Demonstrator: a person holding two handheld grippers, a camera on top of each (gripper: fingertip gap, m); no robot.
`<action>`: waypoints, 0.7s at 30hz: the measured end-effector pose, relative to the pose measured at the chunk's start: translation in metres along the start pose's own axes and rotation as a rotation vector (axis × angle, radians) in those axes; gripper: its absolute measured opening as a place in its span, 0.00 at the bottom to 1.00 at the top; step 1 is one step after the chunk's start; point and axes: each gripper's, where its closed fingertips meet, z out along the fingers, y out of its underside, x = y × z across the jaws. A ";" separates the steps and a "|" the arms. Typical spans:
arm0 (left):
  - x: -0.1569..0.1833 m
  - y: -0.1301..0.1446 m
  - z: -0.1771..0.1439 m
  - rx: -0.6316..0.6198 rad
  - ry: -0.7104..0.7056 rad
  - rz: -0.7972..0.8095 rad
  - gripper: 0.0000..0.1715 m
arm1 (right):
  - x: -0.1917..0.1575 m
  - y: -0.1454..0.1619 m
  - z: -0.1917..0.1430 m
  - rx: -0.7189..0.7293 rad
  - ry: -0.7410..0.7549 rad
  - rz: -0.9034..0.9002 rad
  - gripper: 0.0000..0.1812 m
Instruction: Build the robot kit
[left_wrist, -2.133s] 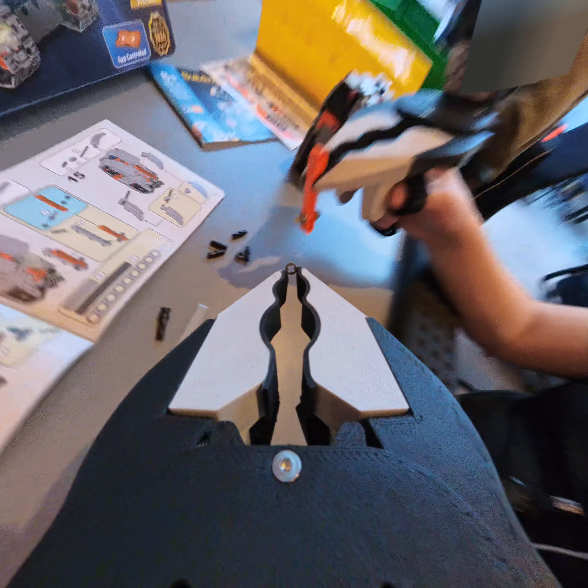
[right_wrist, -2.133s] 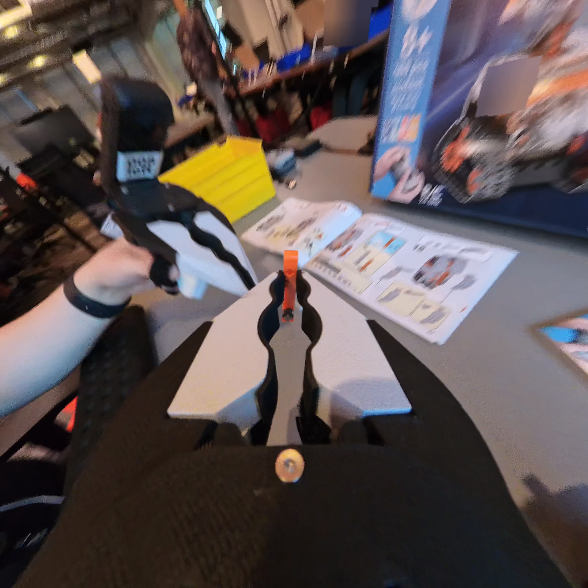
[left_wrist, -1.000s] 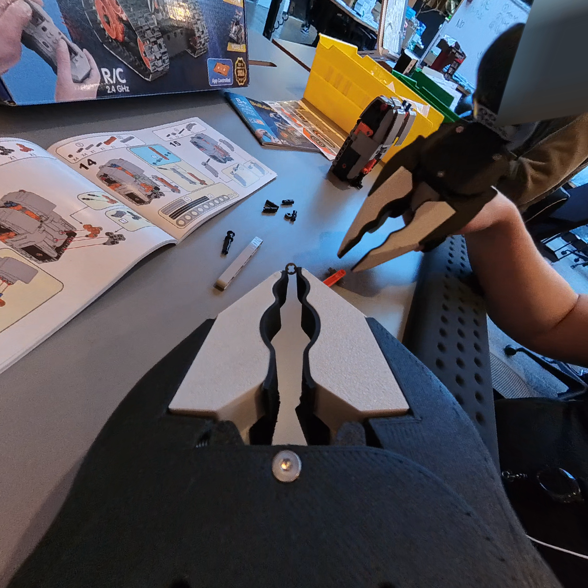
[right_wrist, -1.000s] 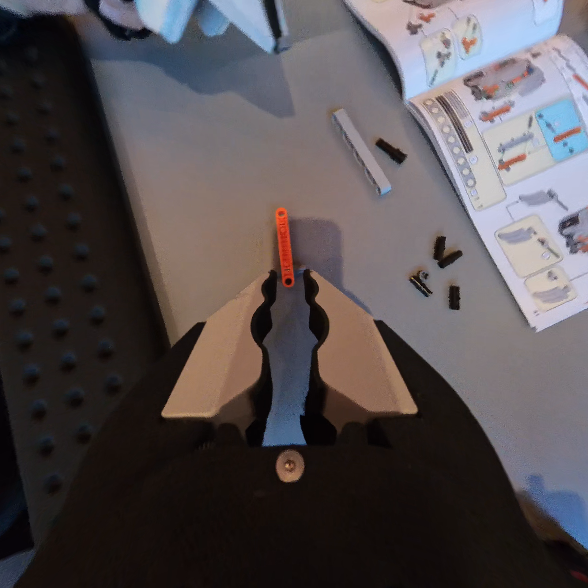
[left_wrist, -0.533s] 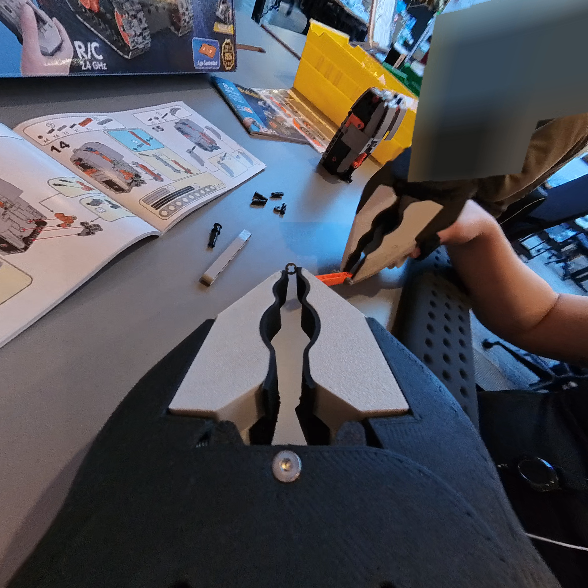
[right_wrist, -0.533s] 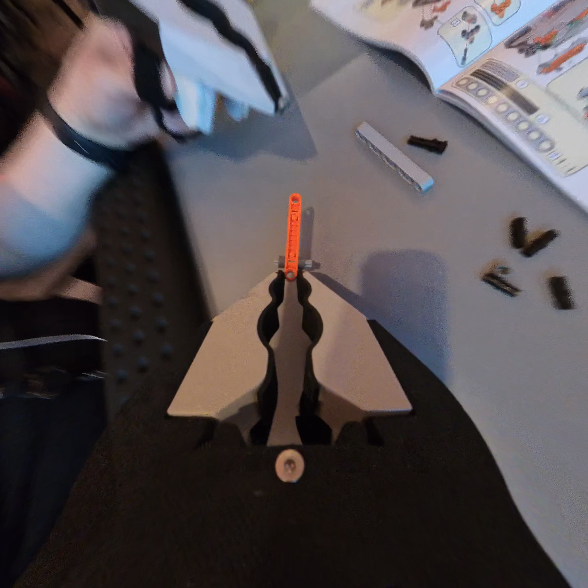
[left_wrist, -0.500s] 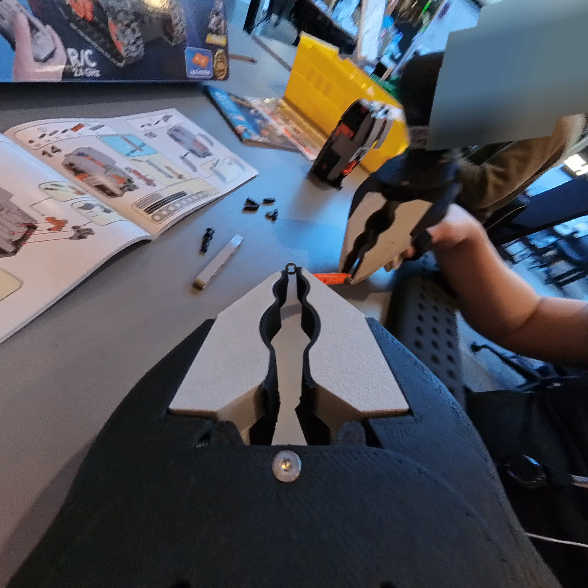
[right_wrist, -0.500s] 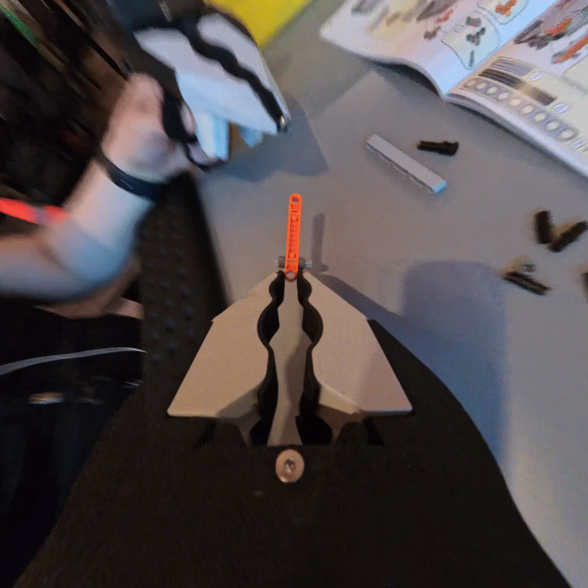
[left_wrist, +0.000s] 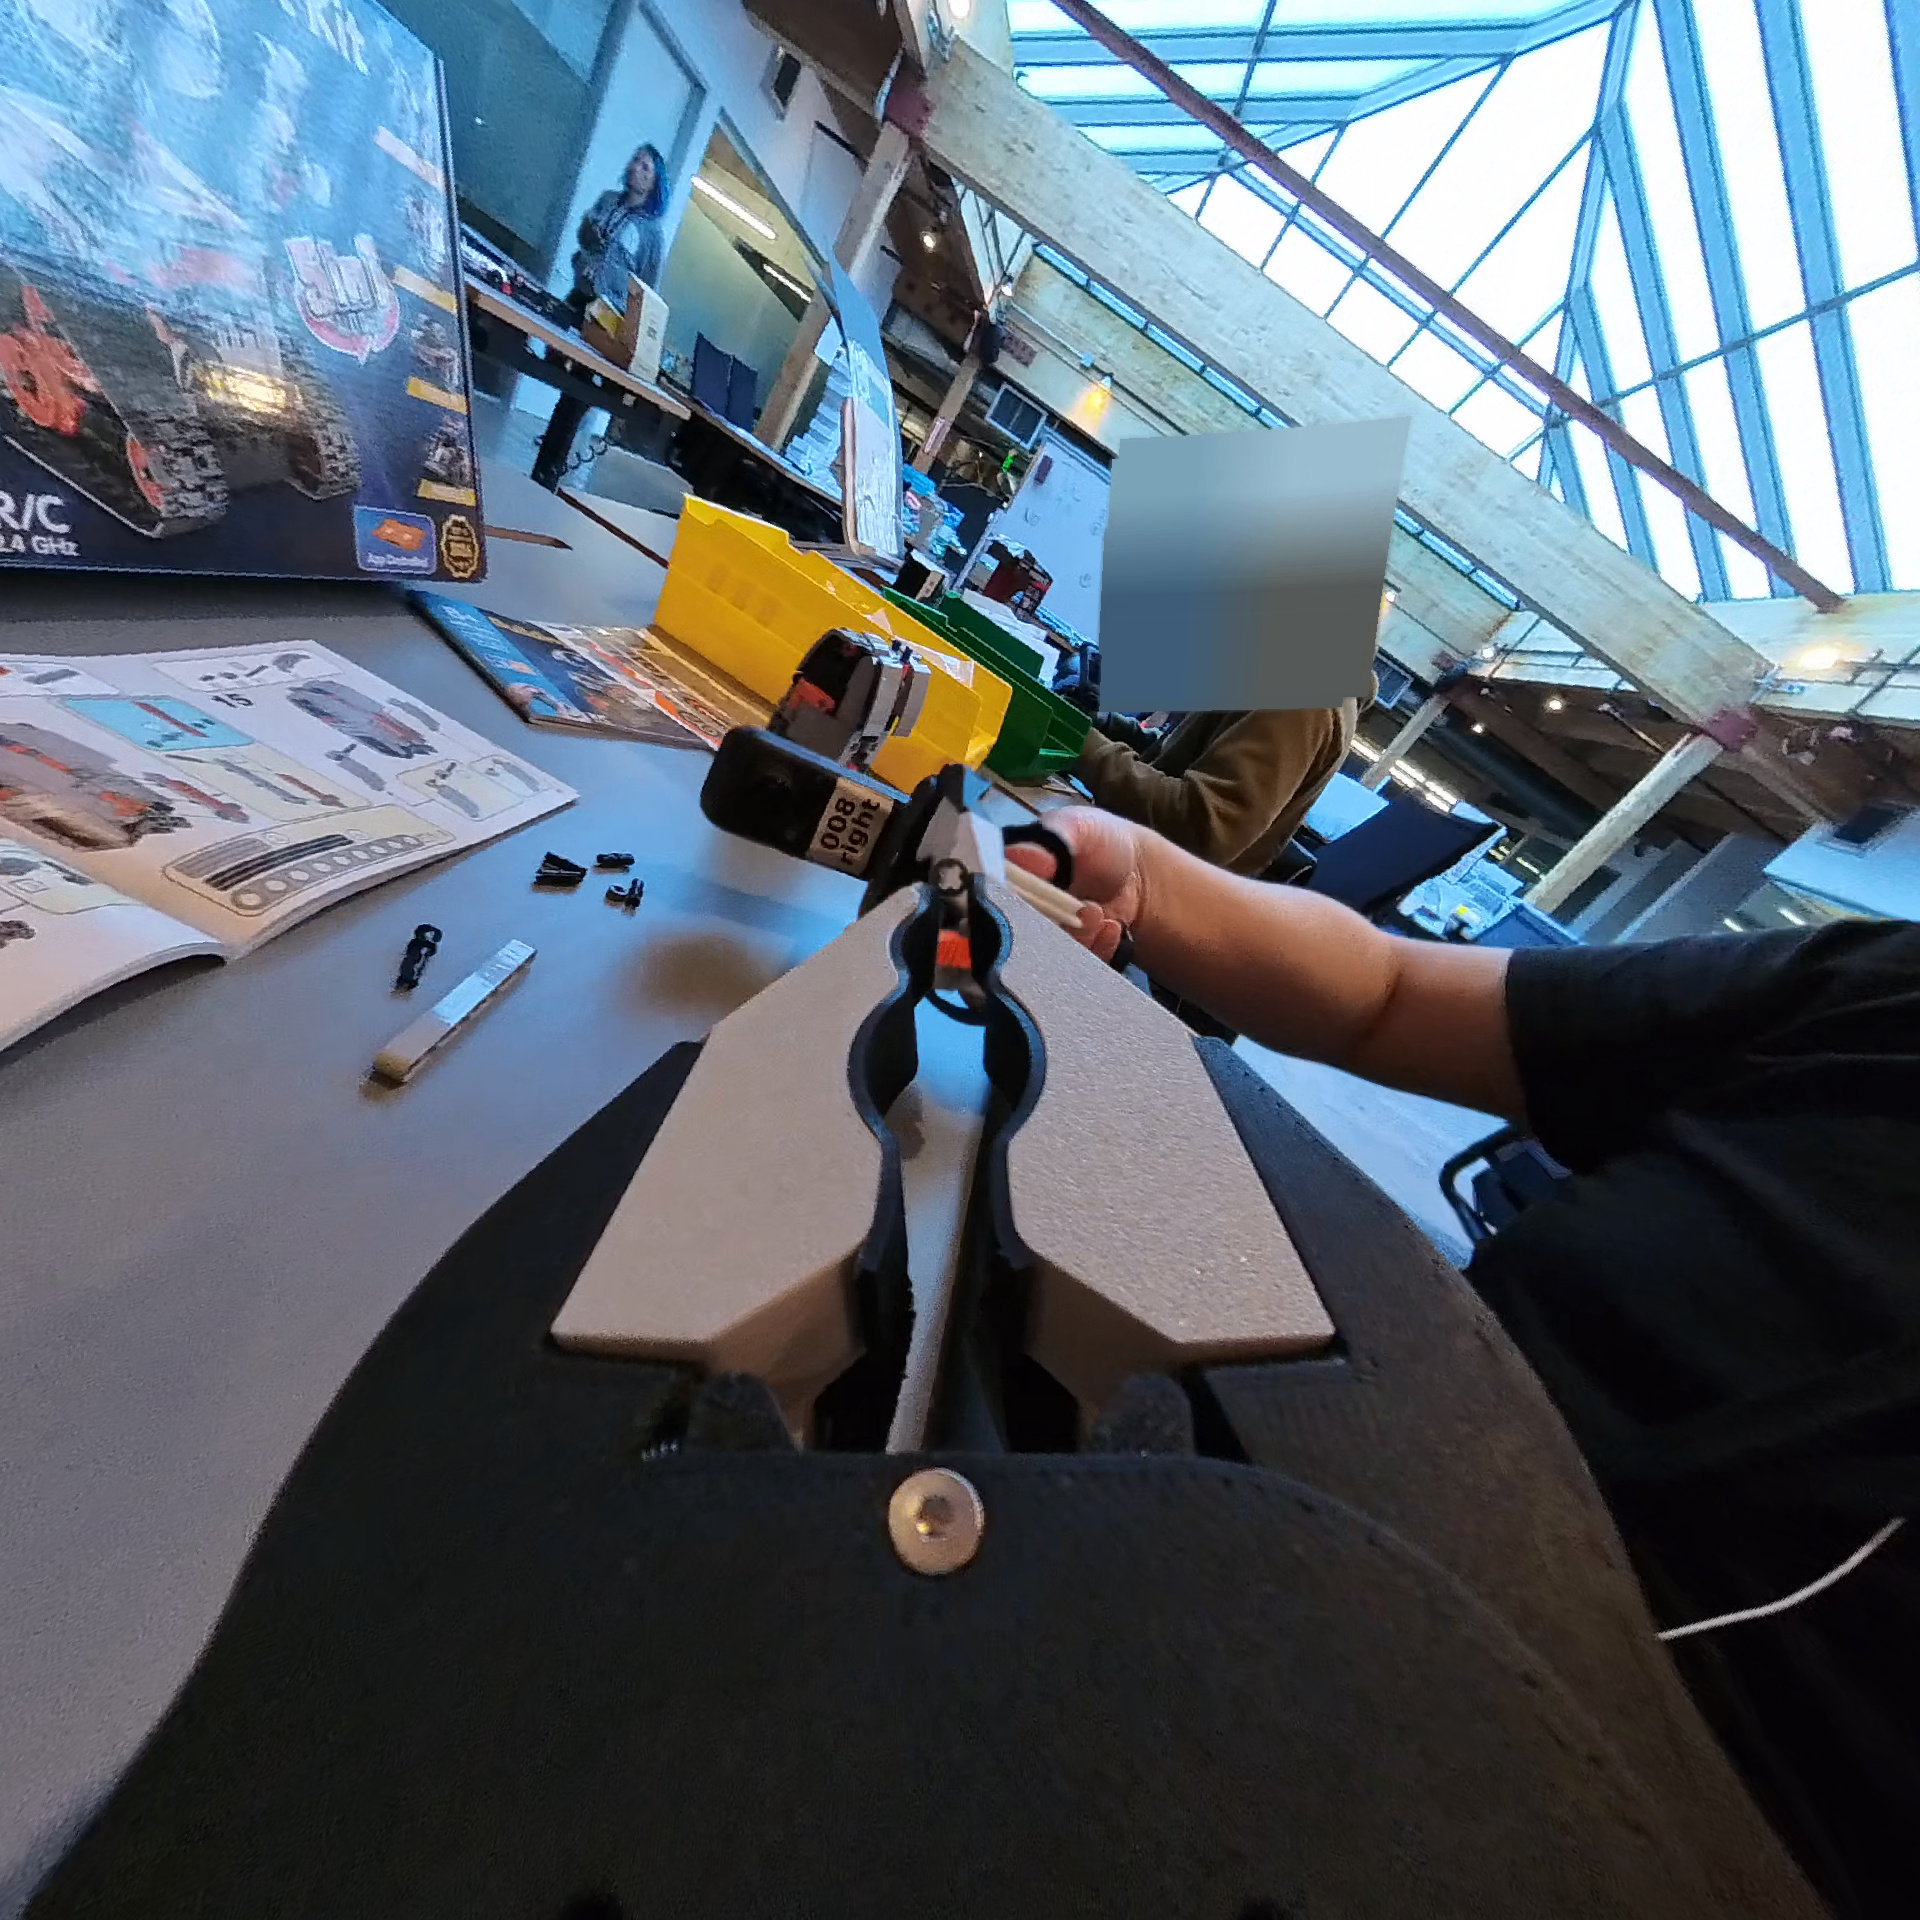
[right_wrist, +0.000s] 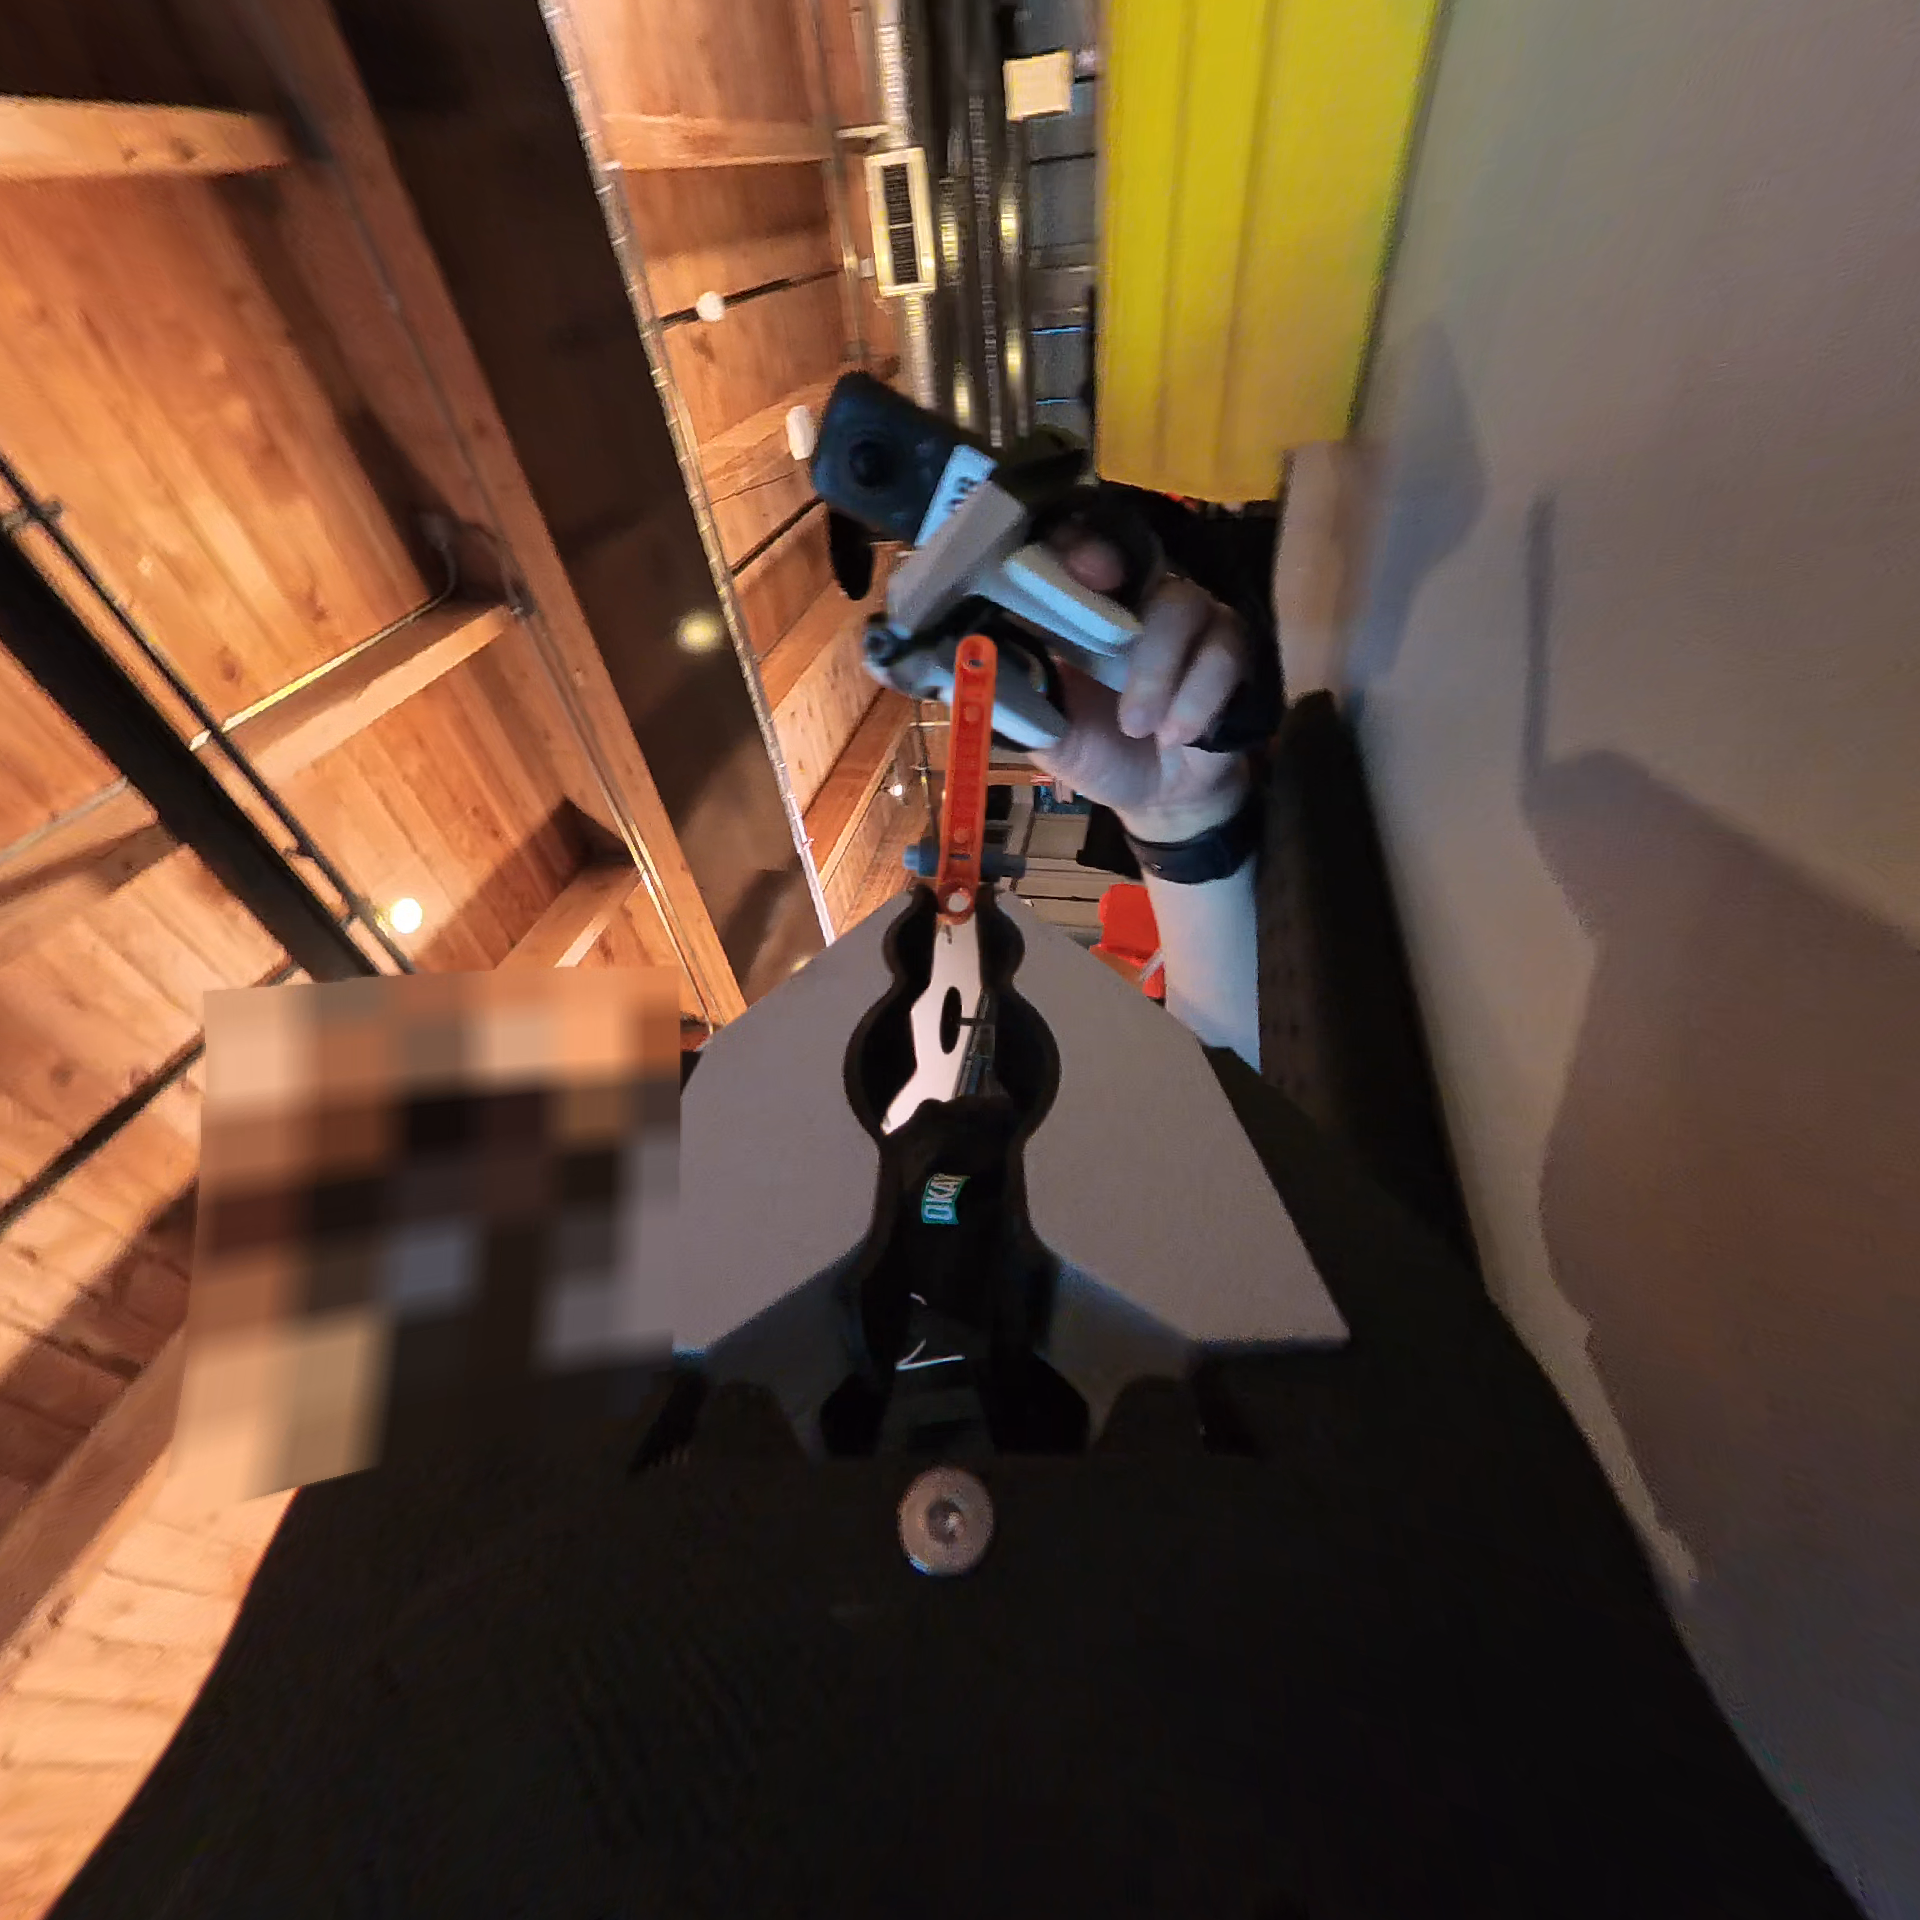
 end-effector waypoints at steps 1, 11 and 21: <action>0.001 0.000 -0.002 0.006 0.004 -0.009 0.01 | 0.006 0.000 -0.001 -0.007 0.039 0.038 0.03; 0.002 0.006 -0.002 -0.008 -0.005 -0.032 0.01 | 0.046 0.014 -0.021 -0.006 0.420 0.432 0.03; 0.013 0.012 -0.001 -0.027 0.040 -0.010 0.01 | 0.070 0.003 -0.052 0.273 0.555 0.574 0.03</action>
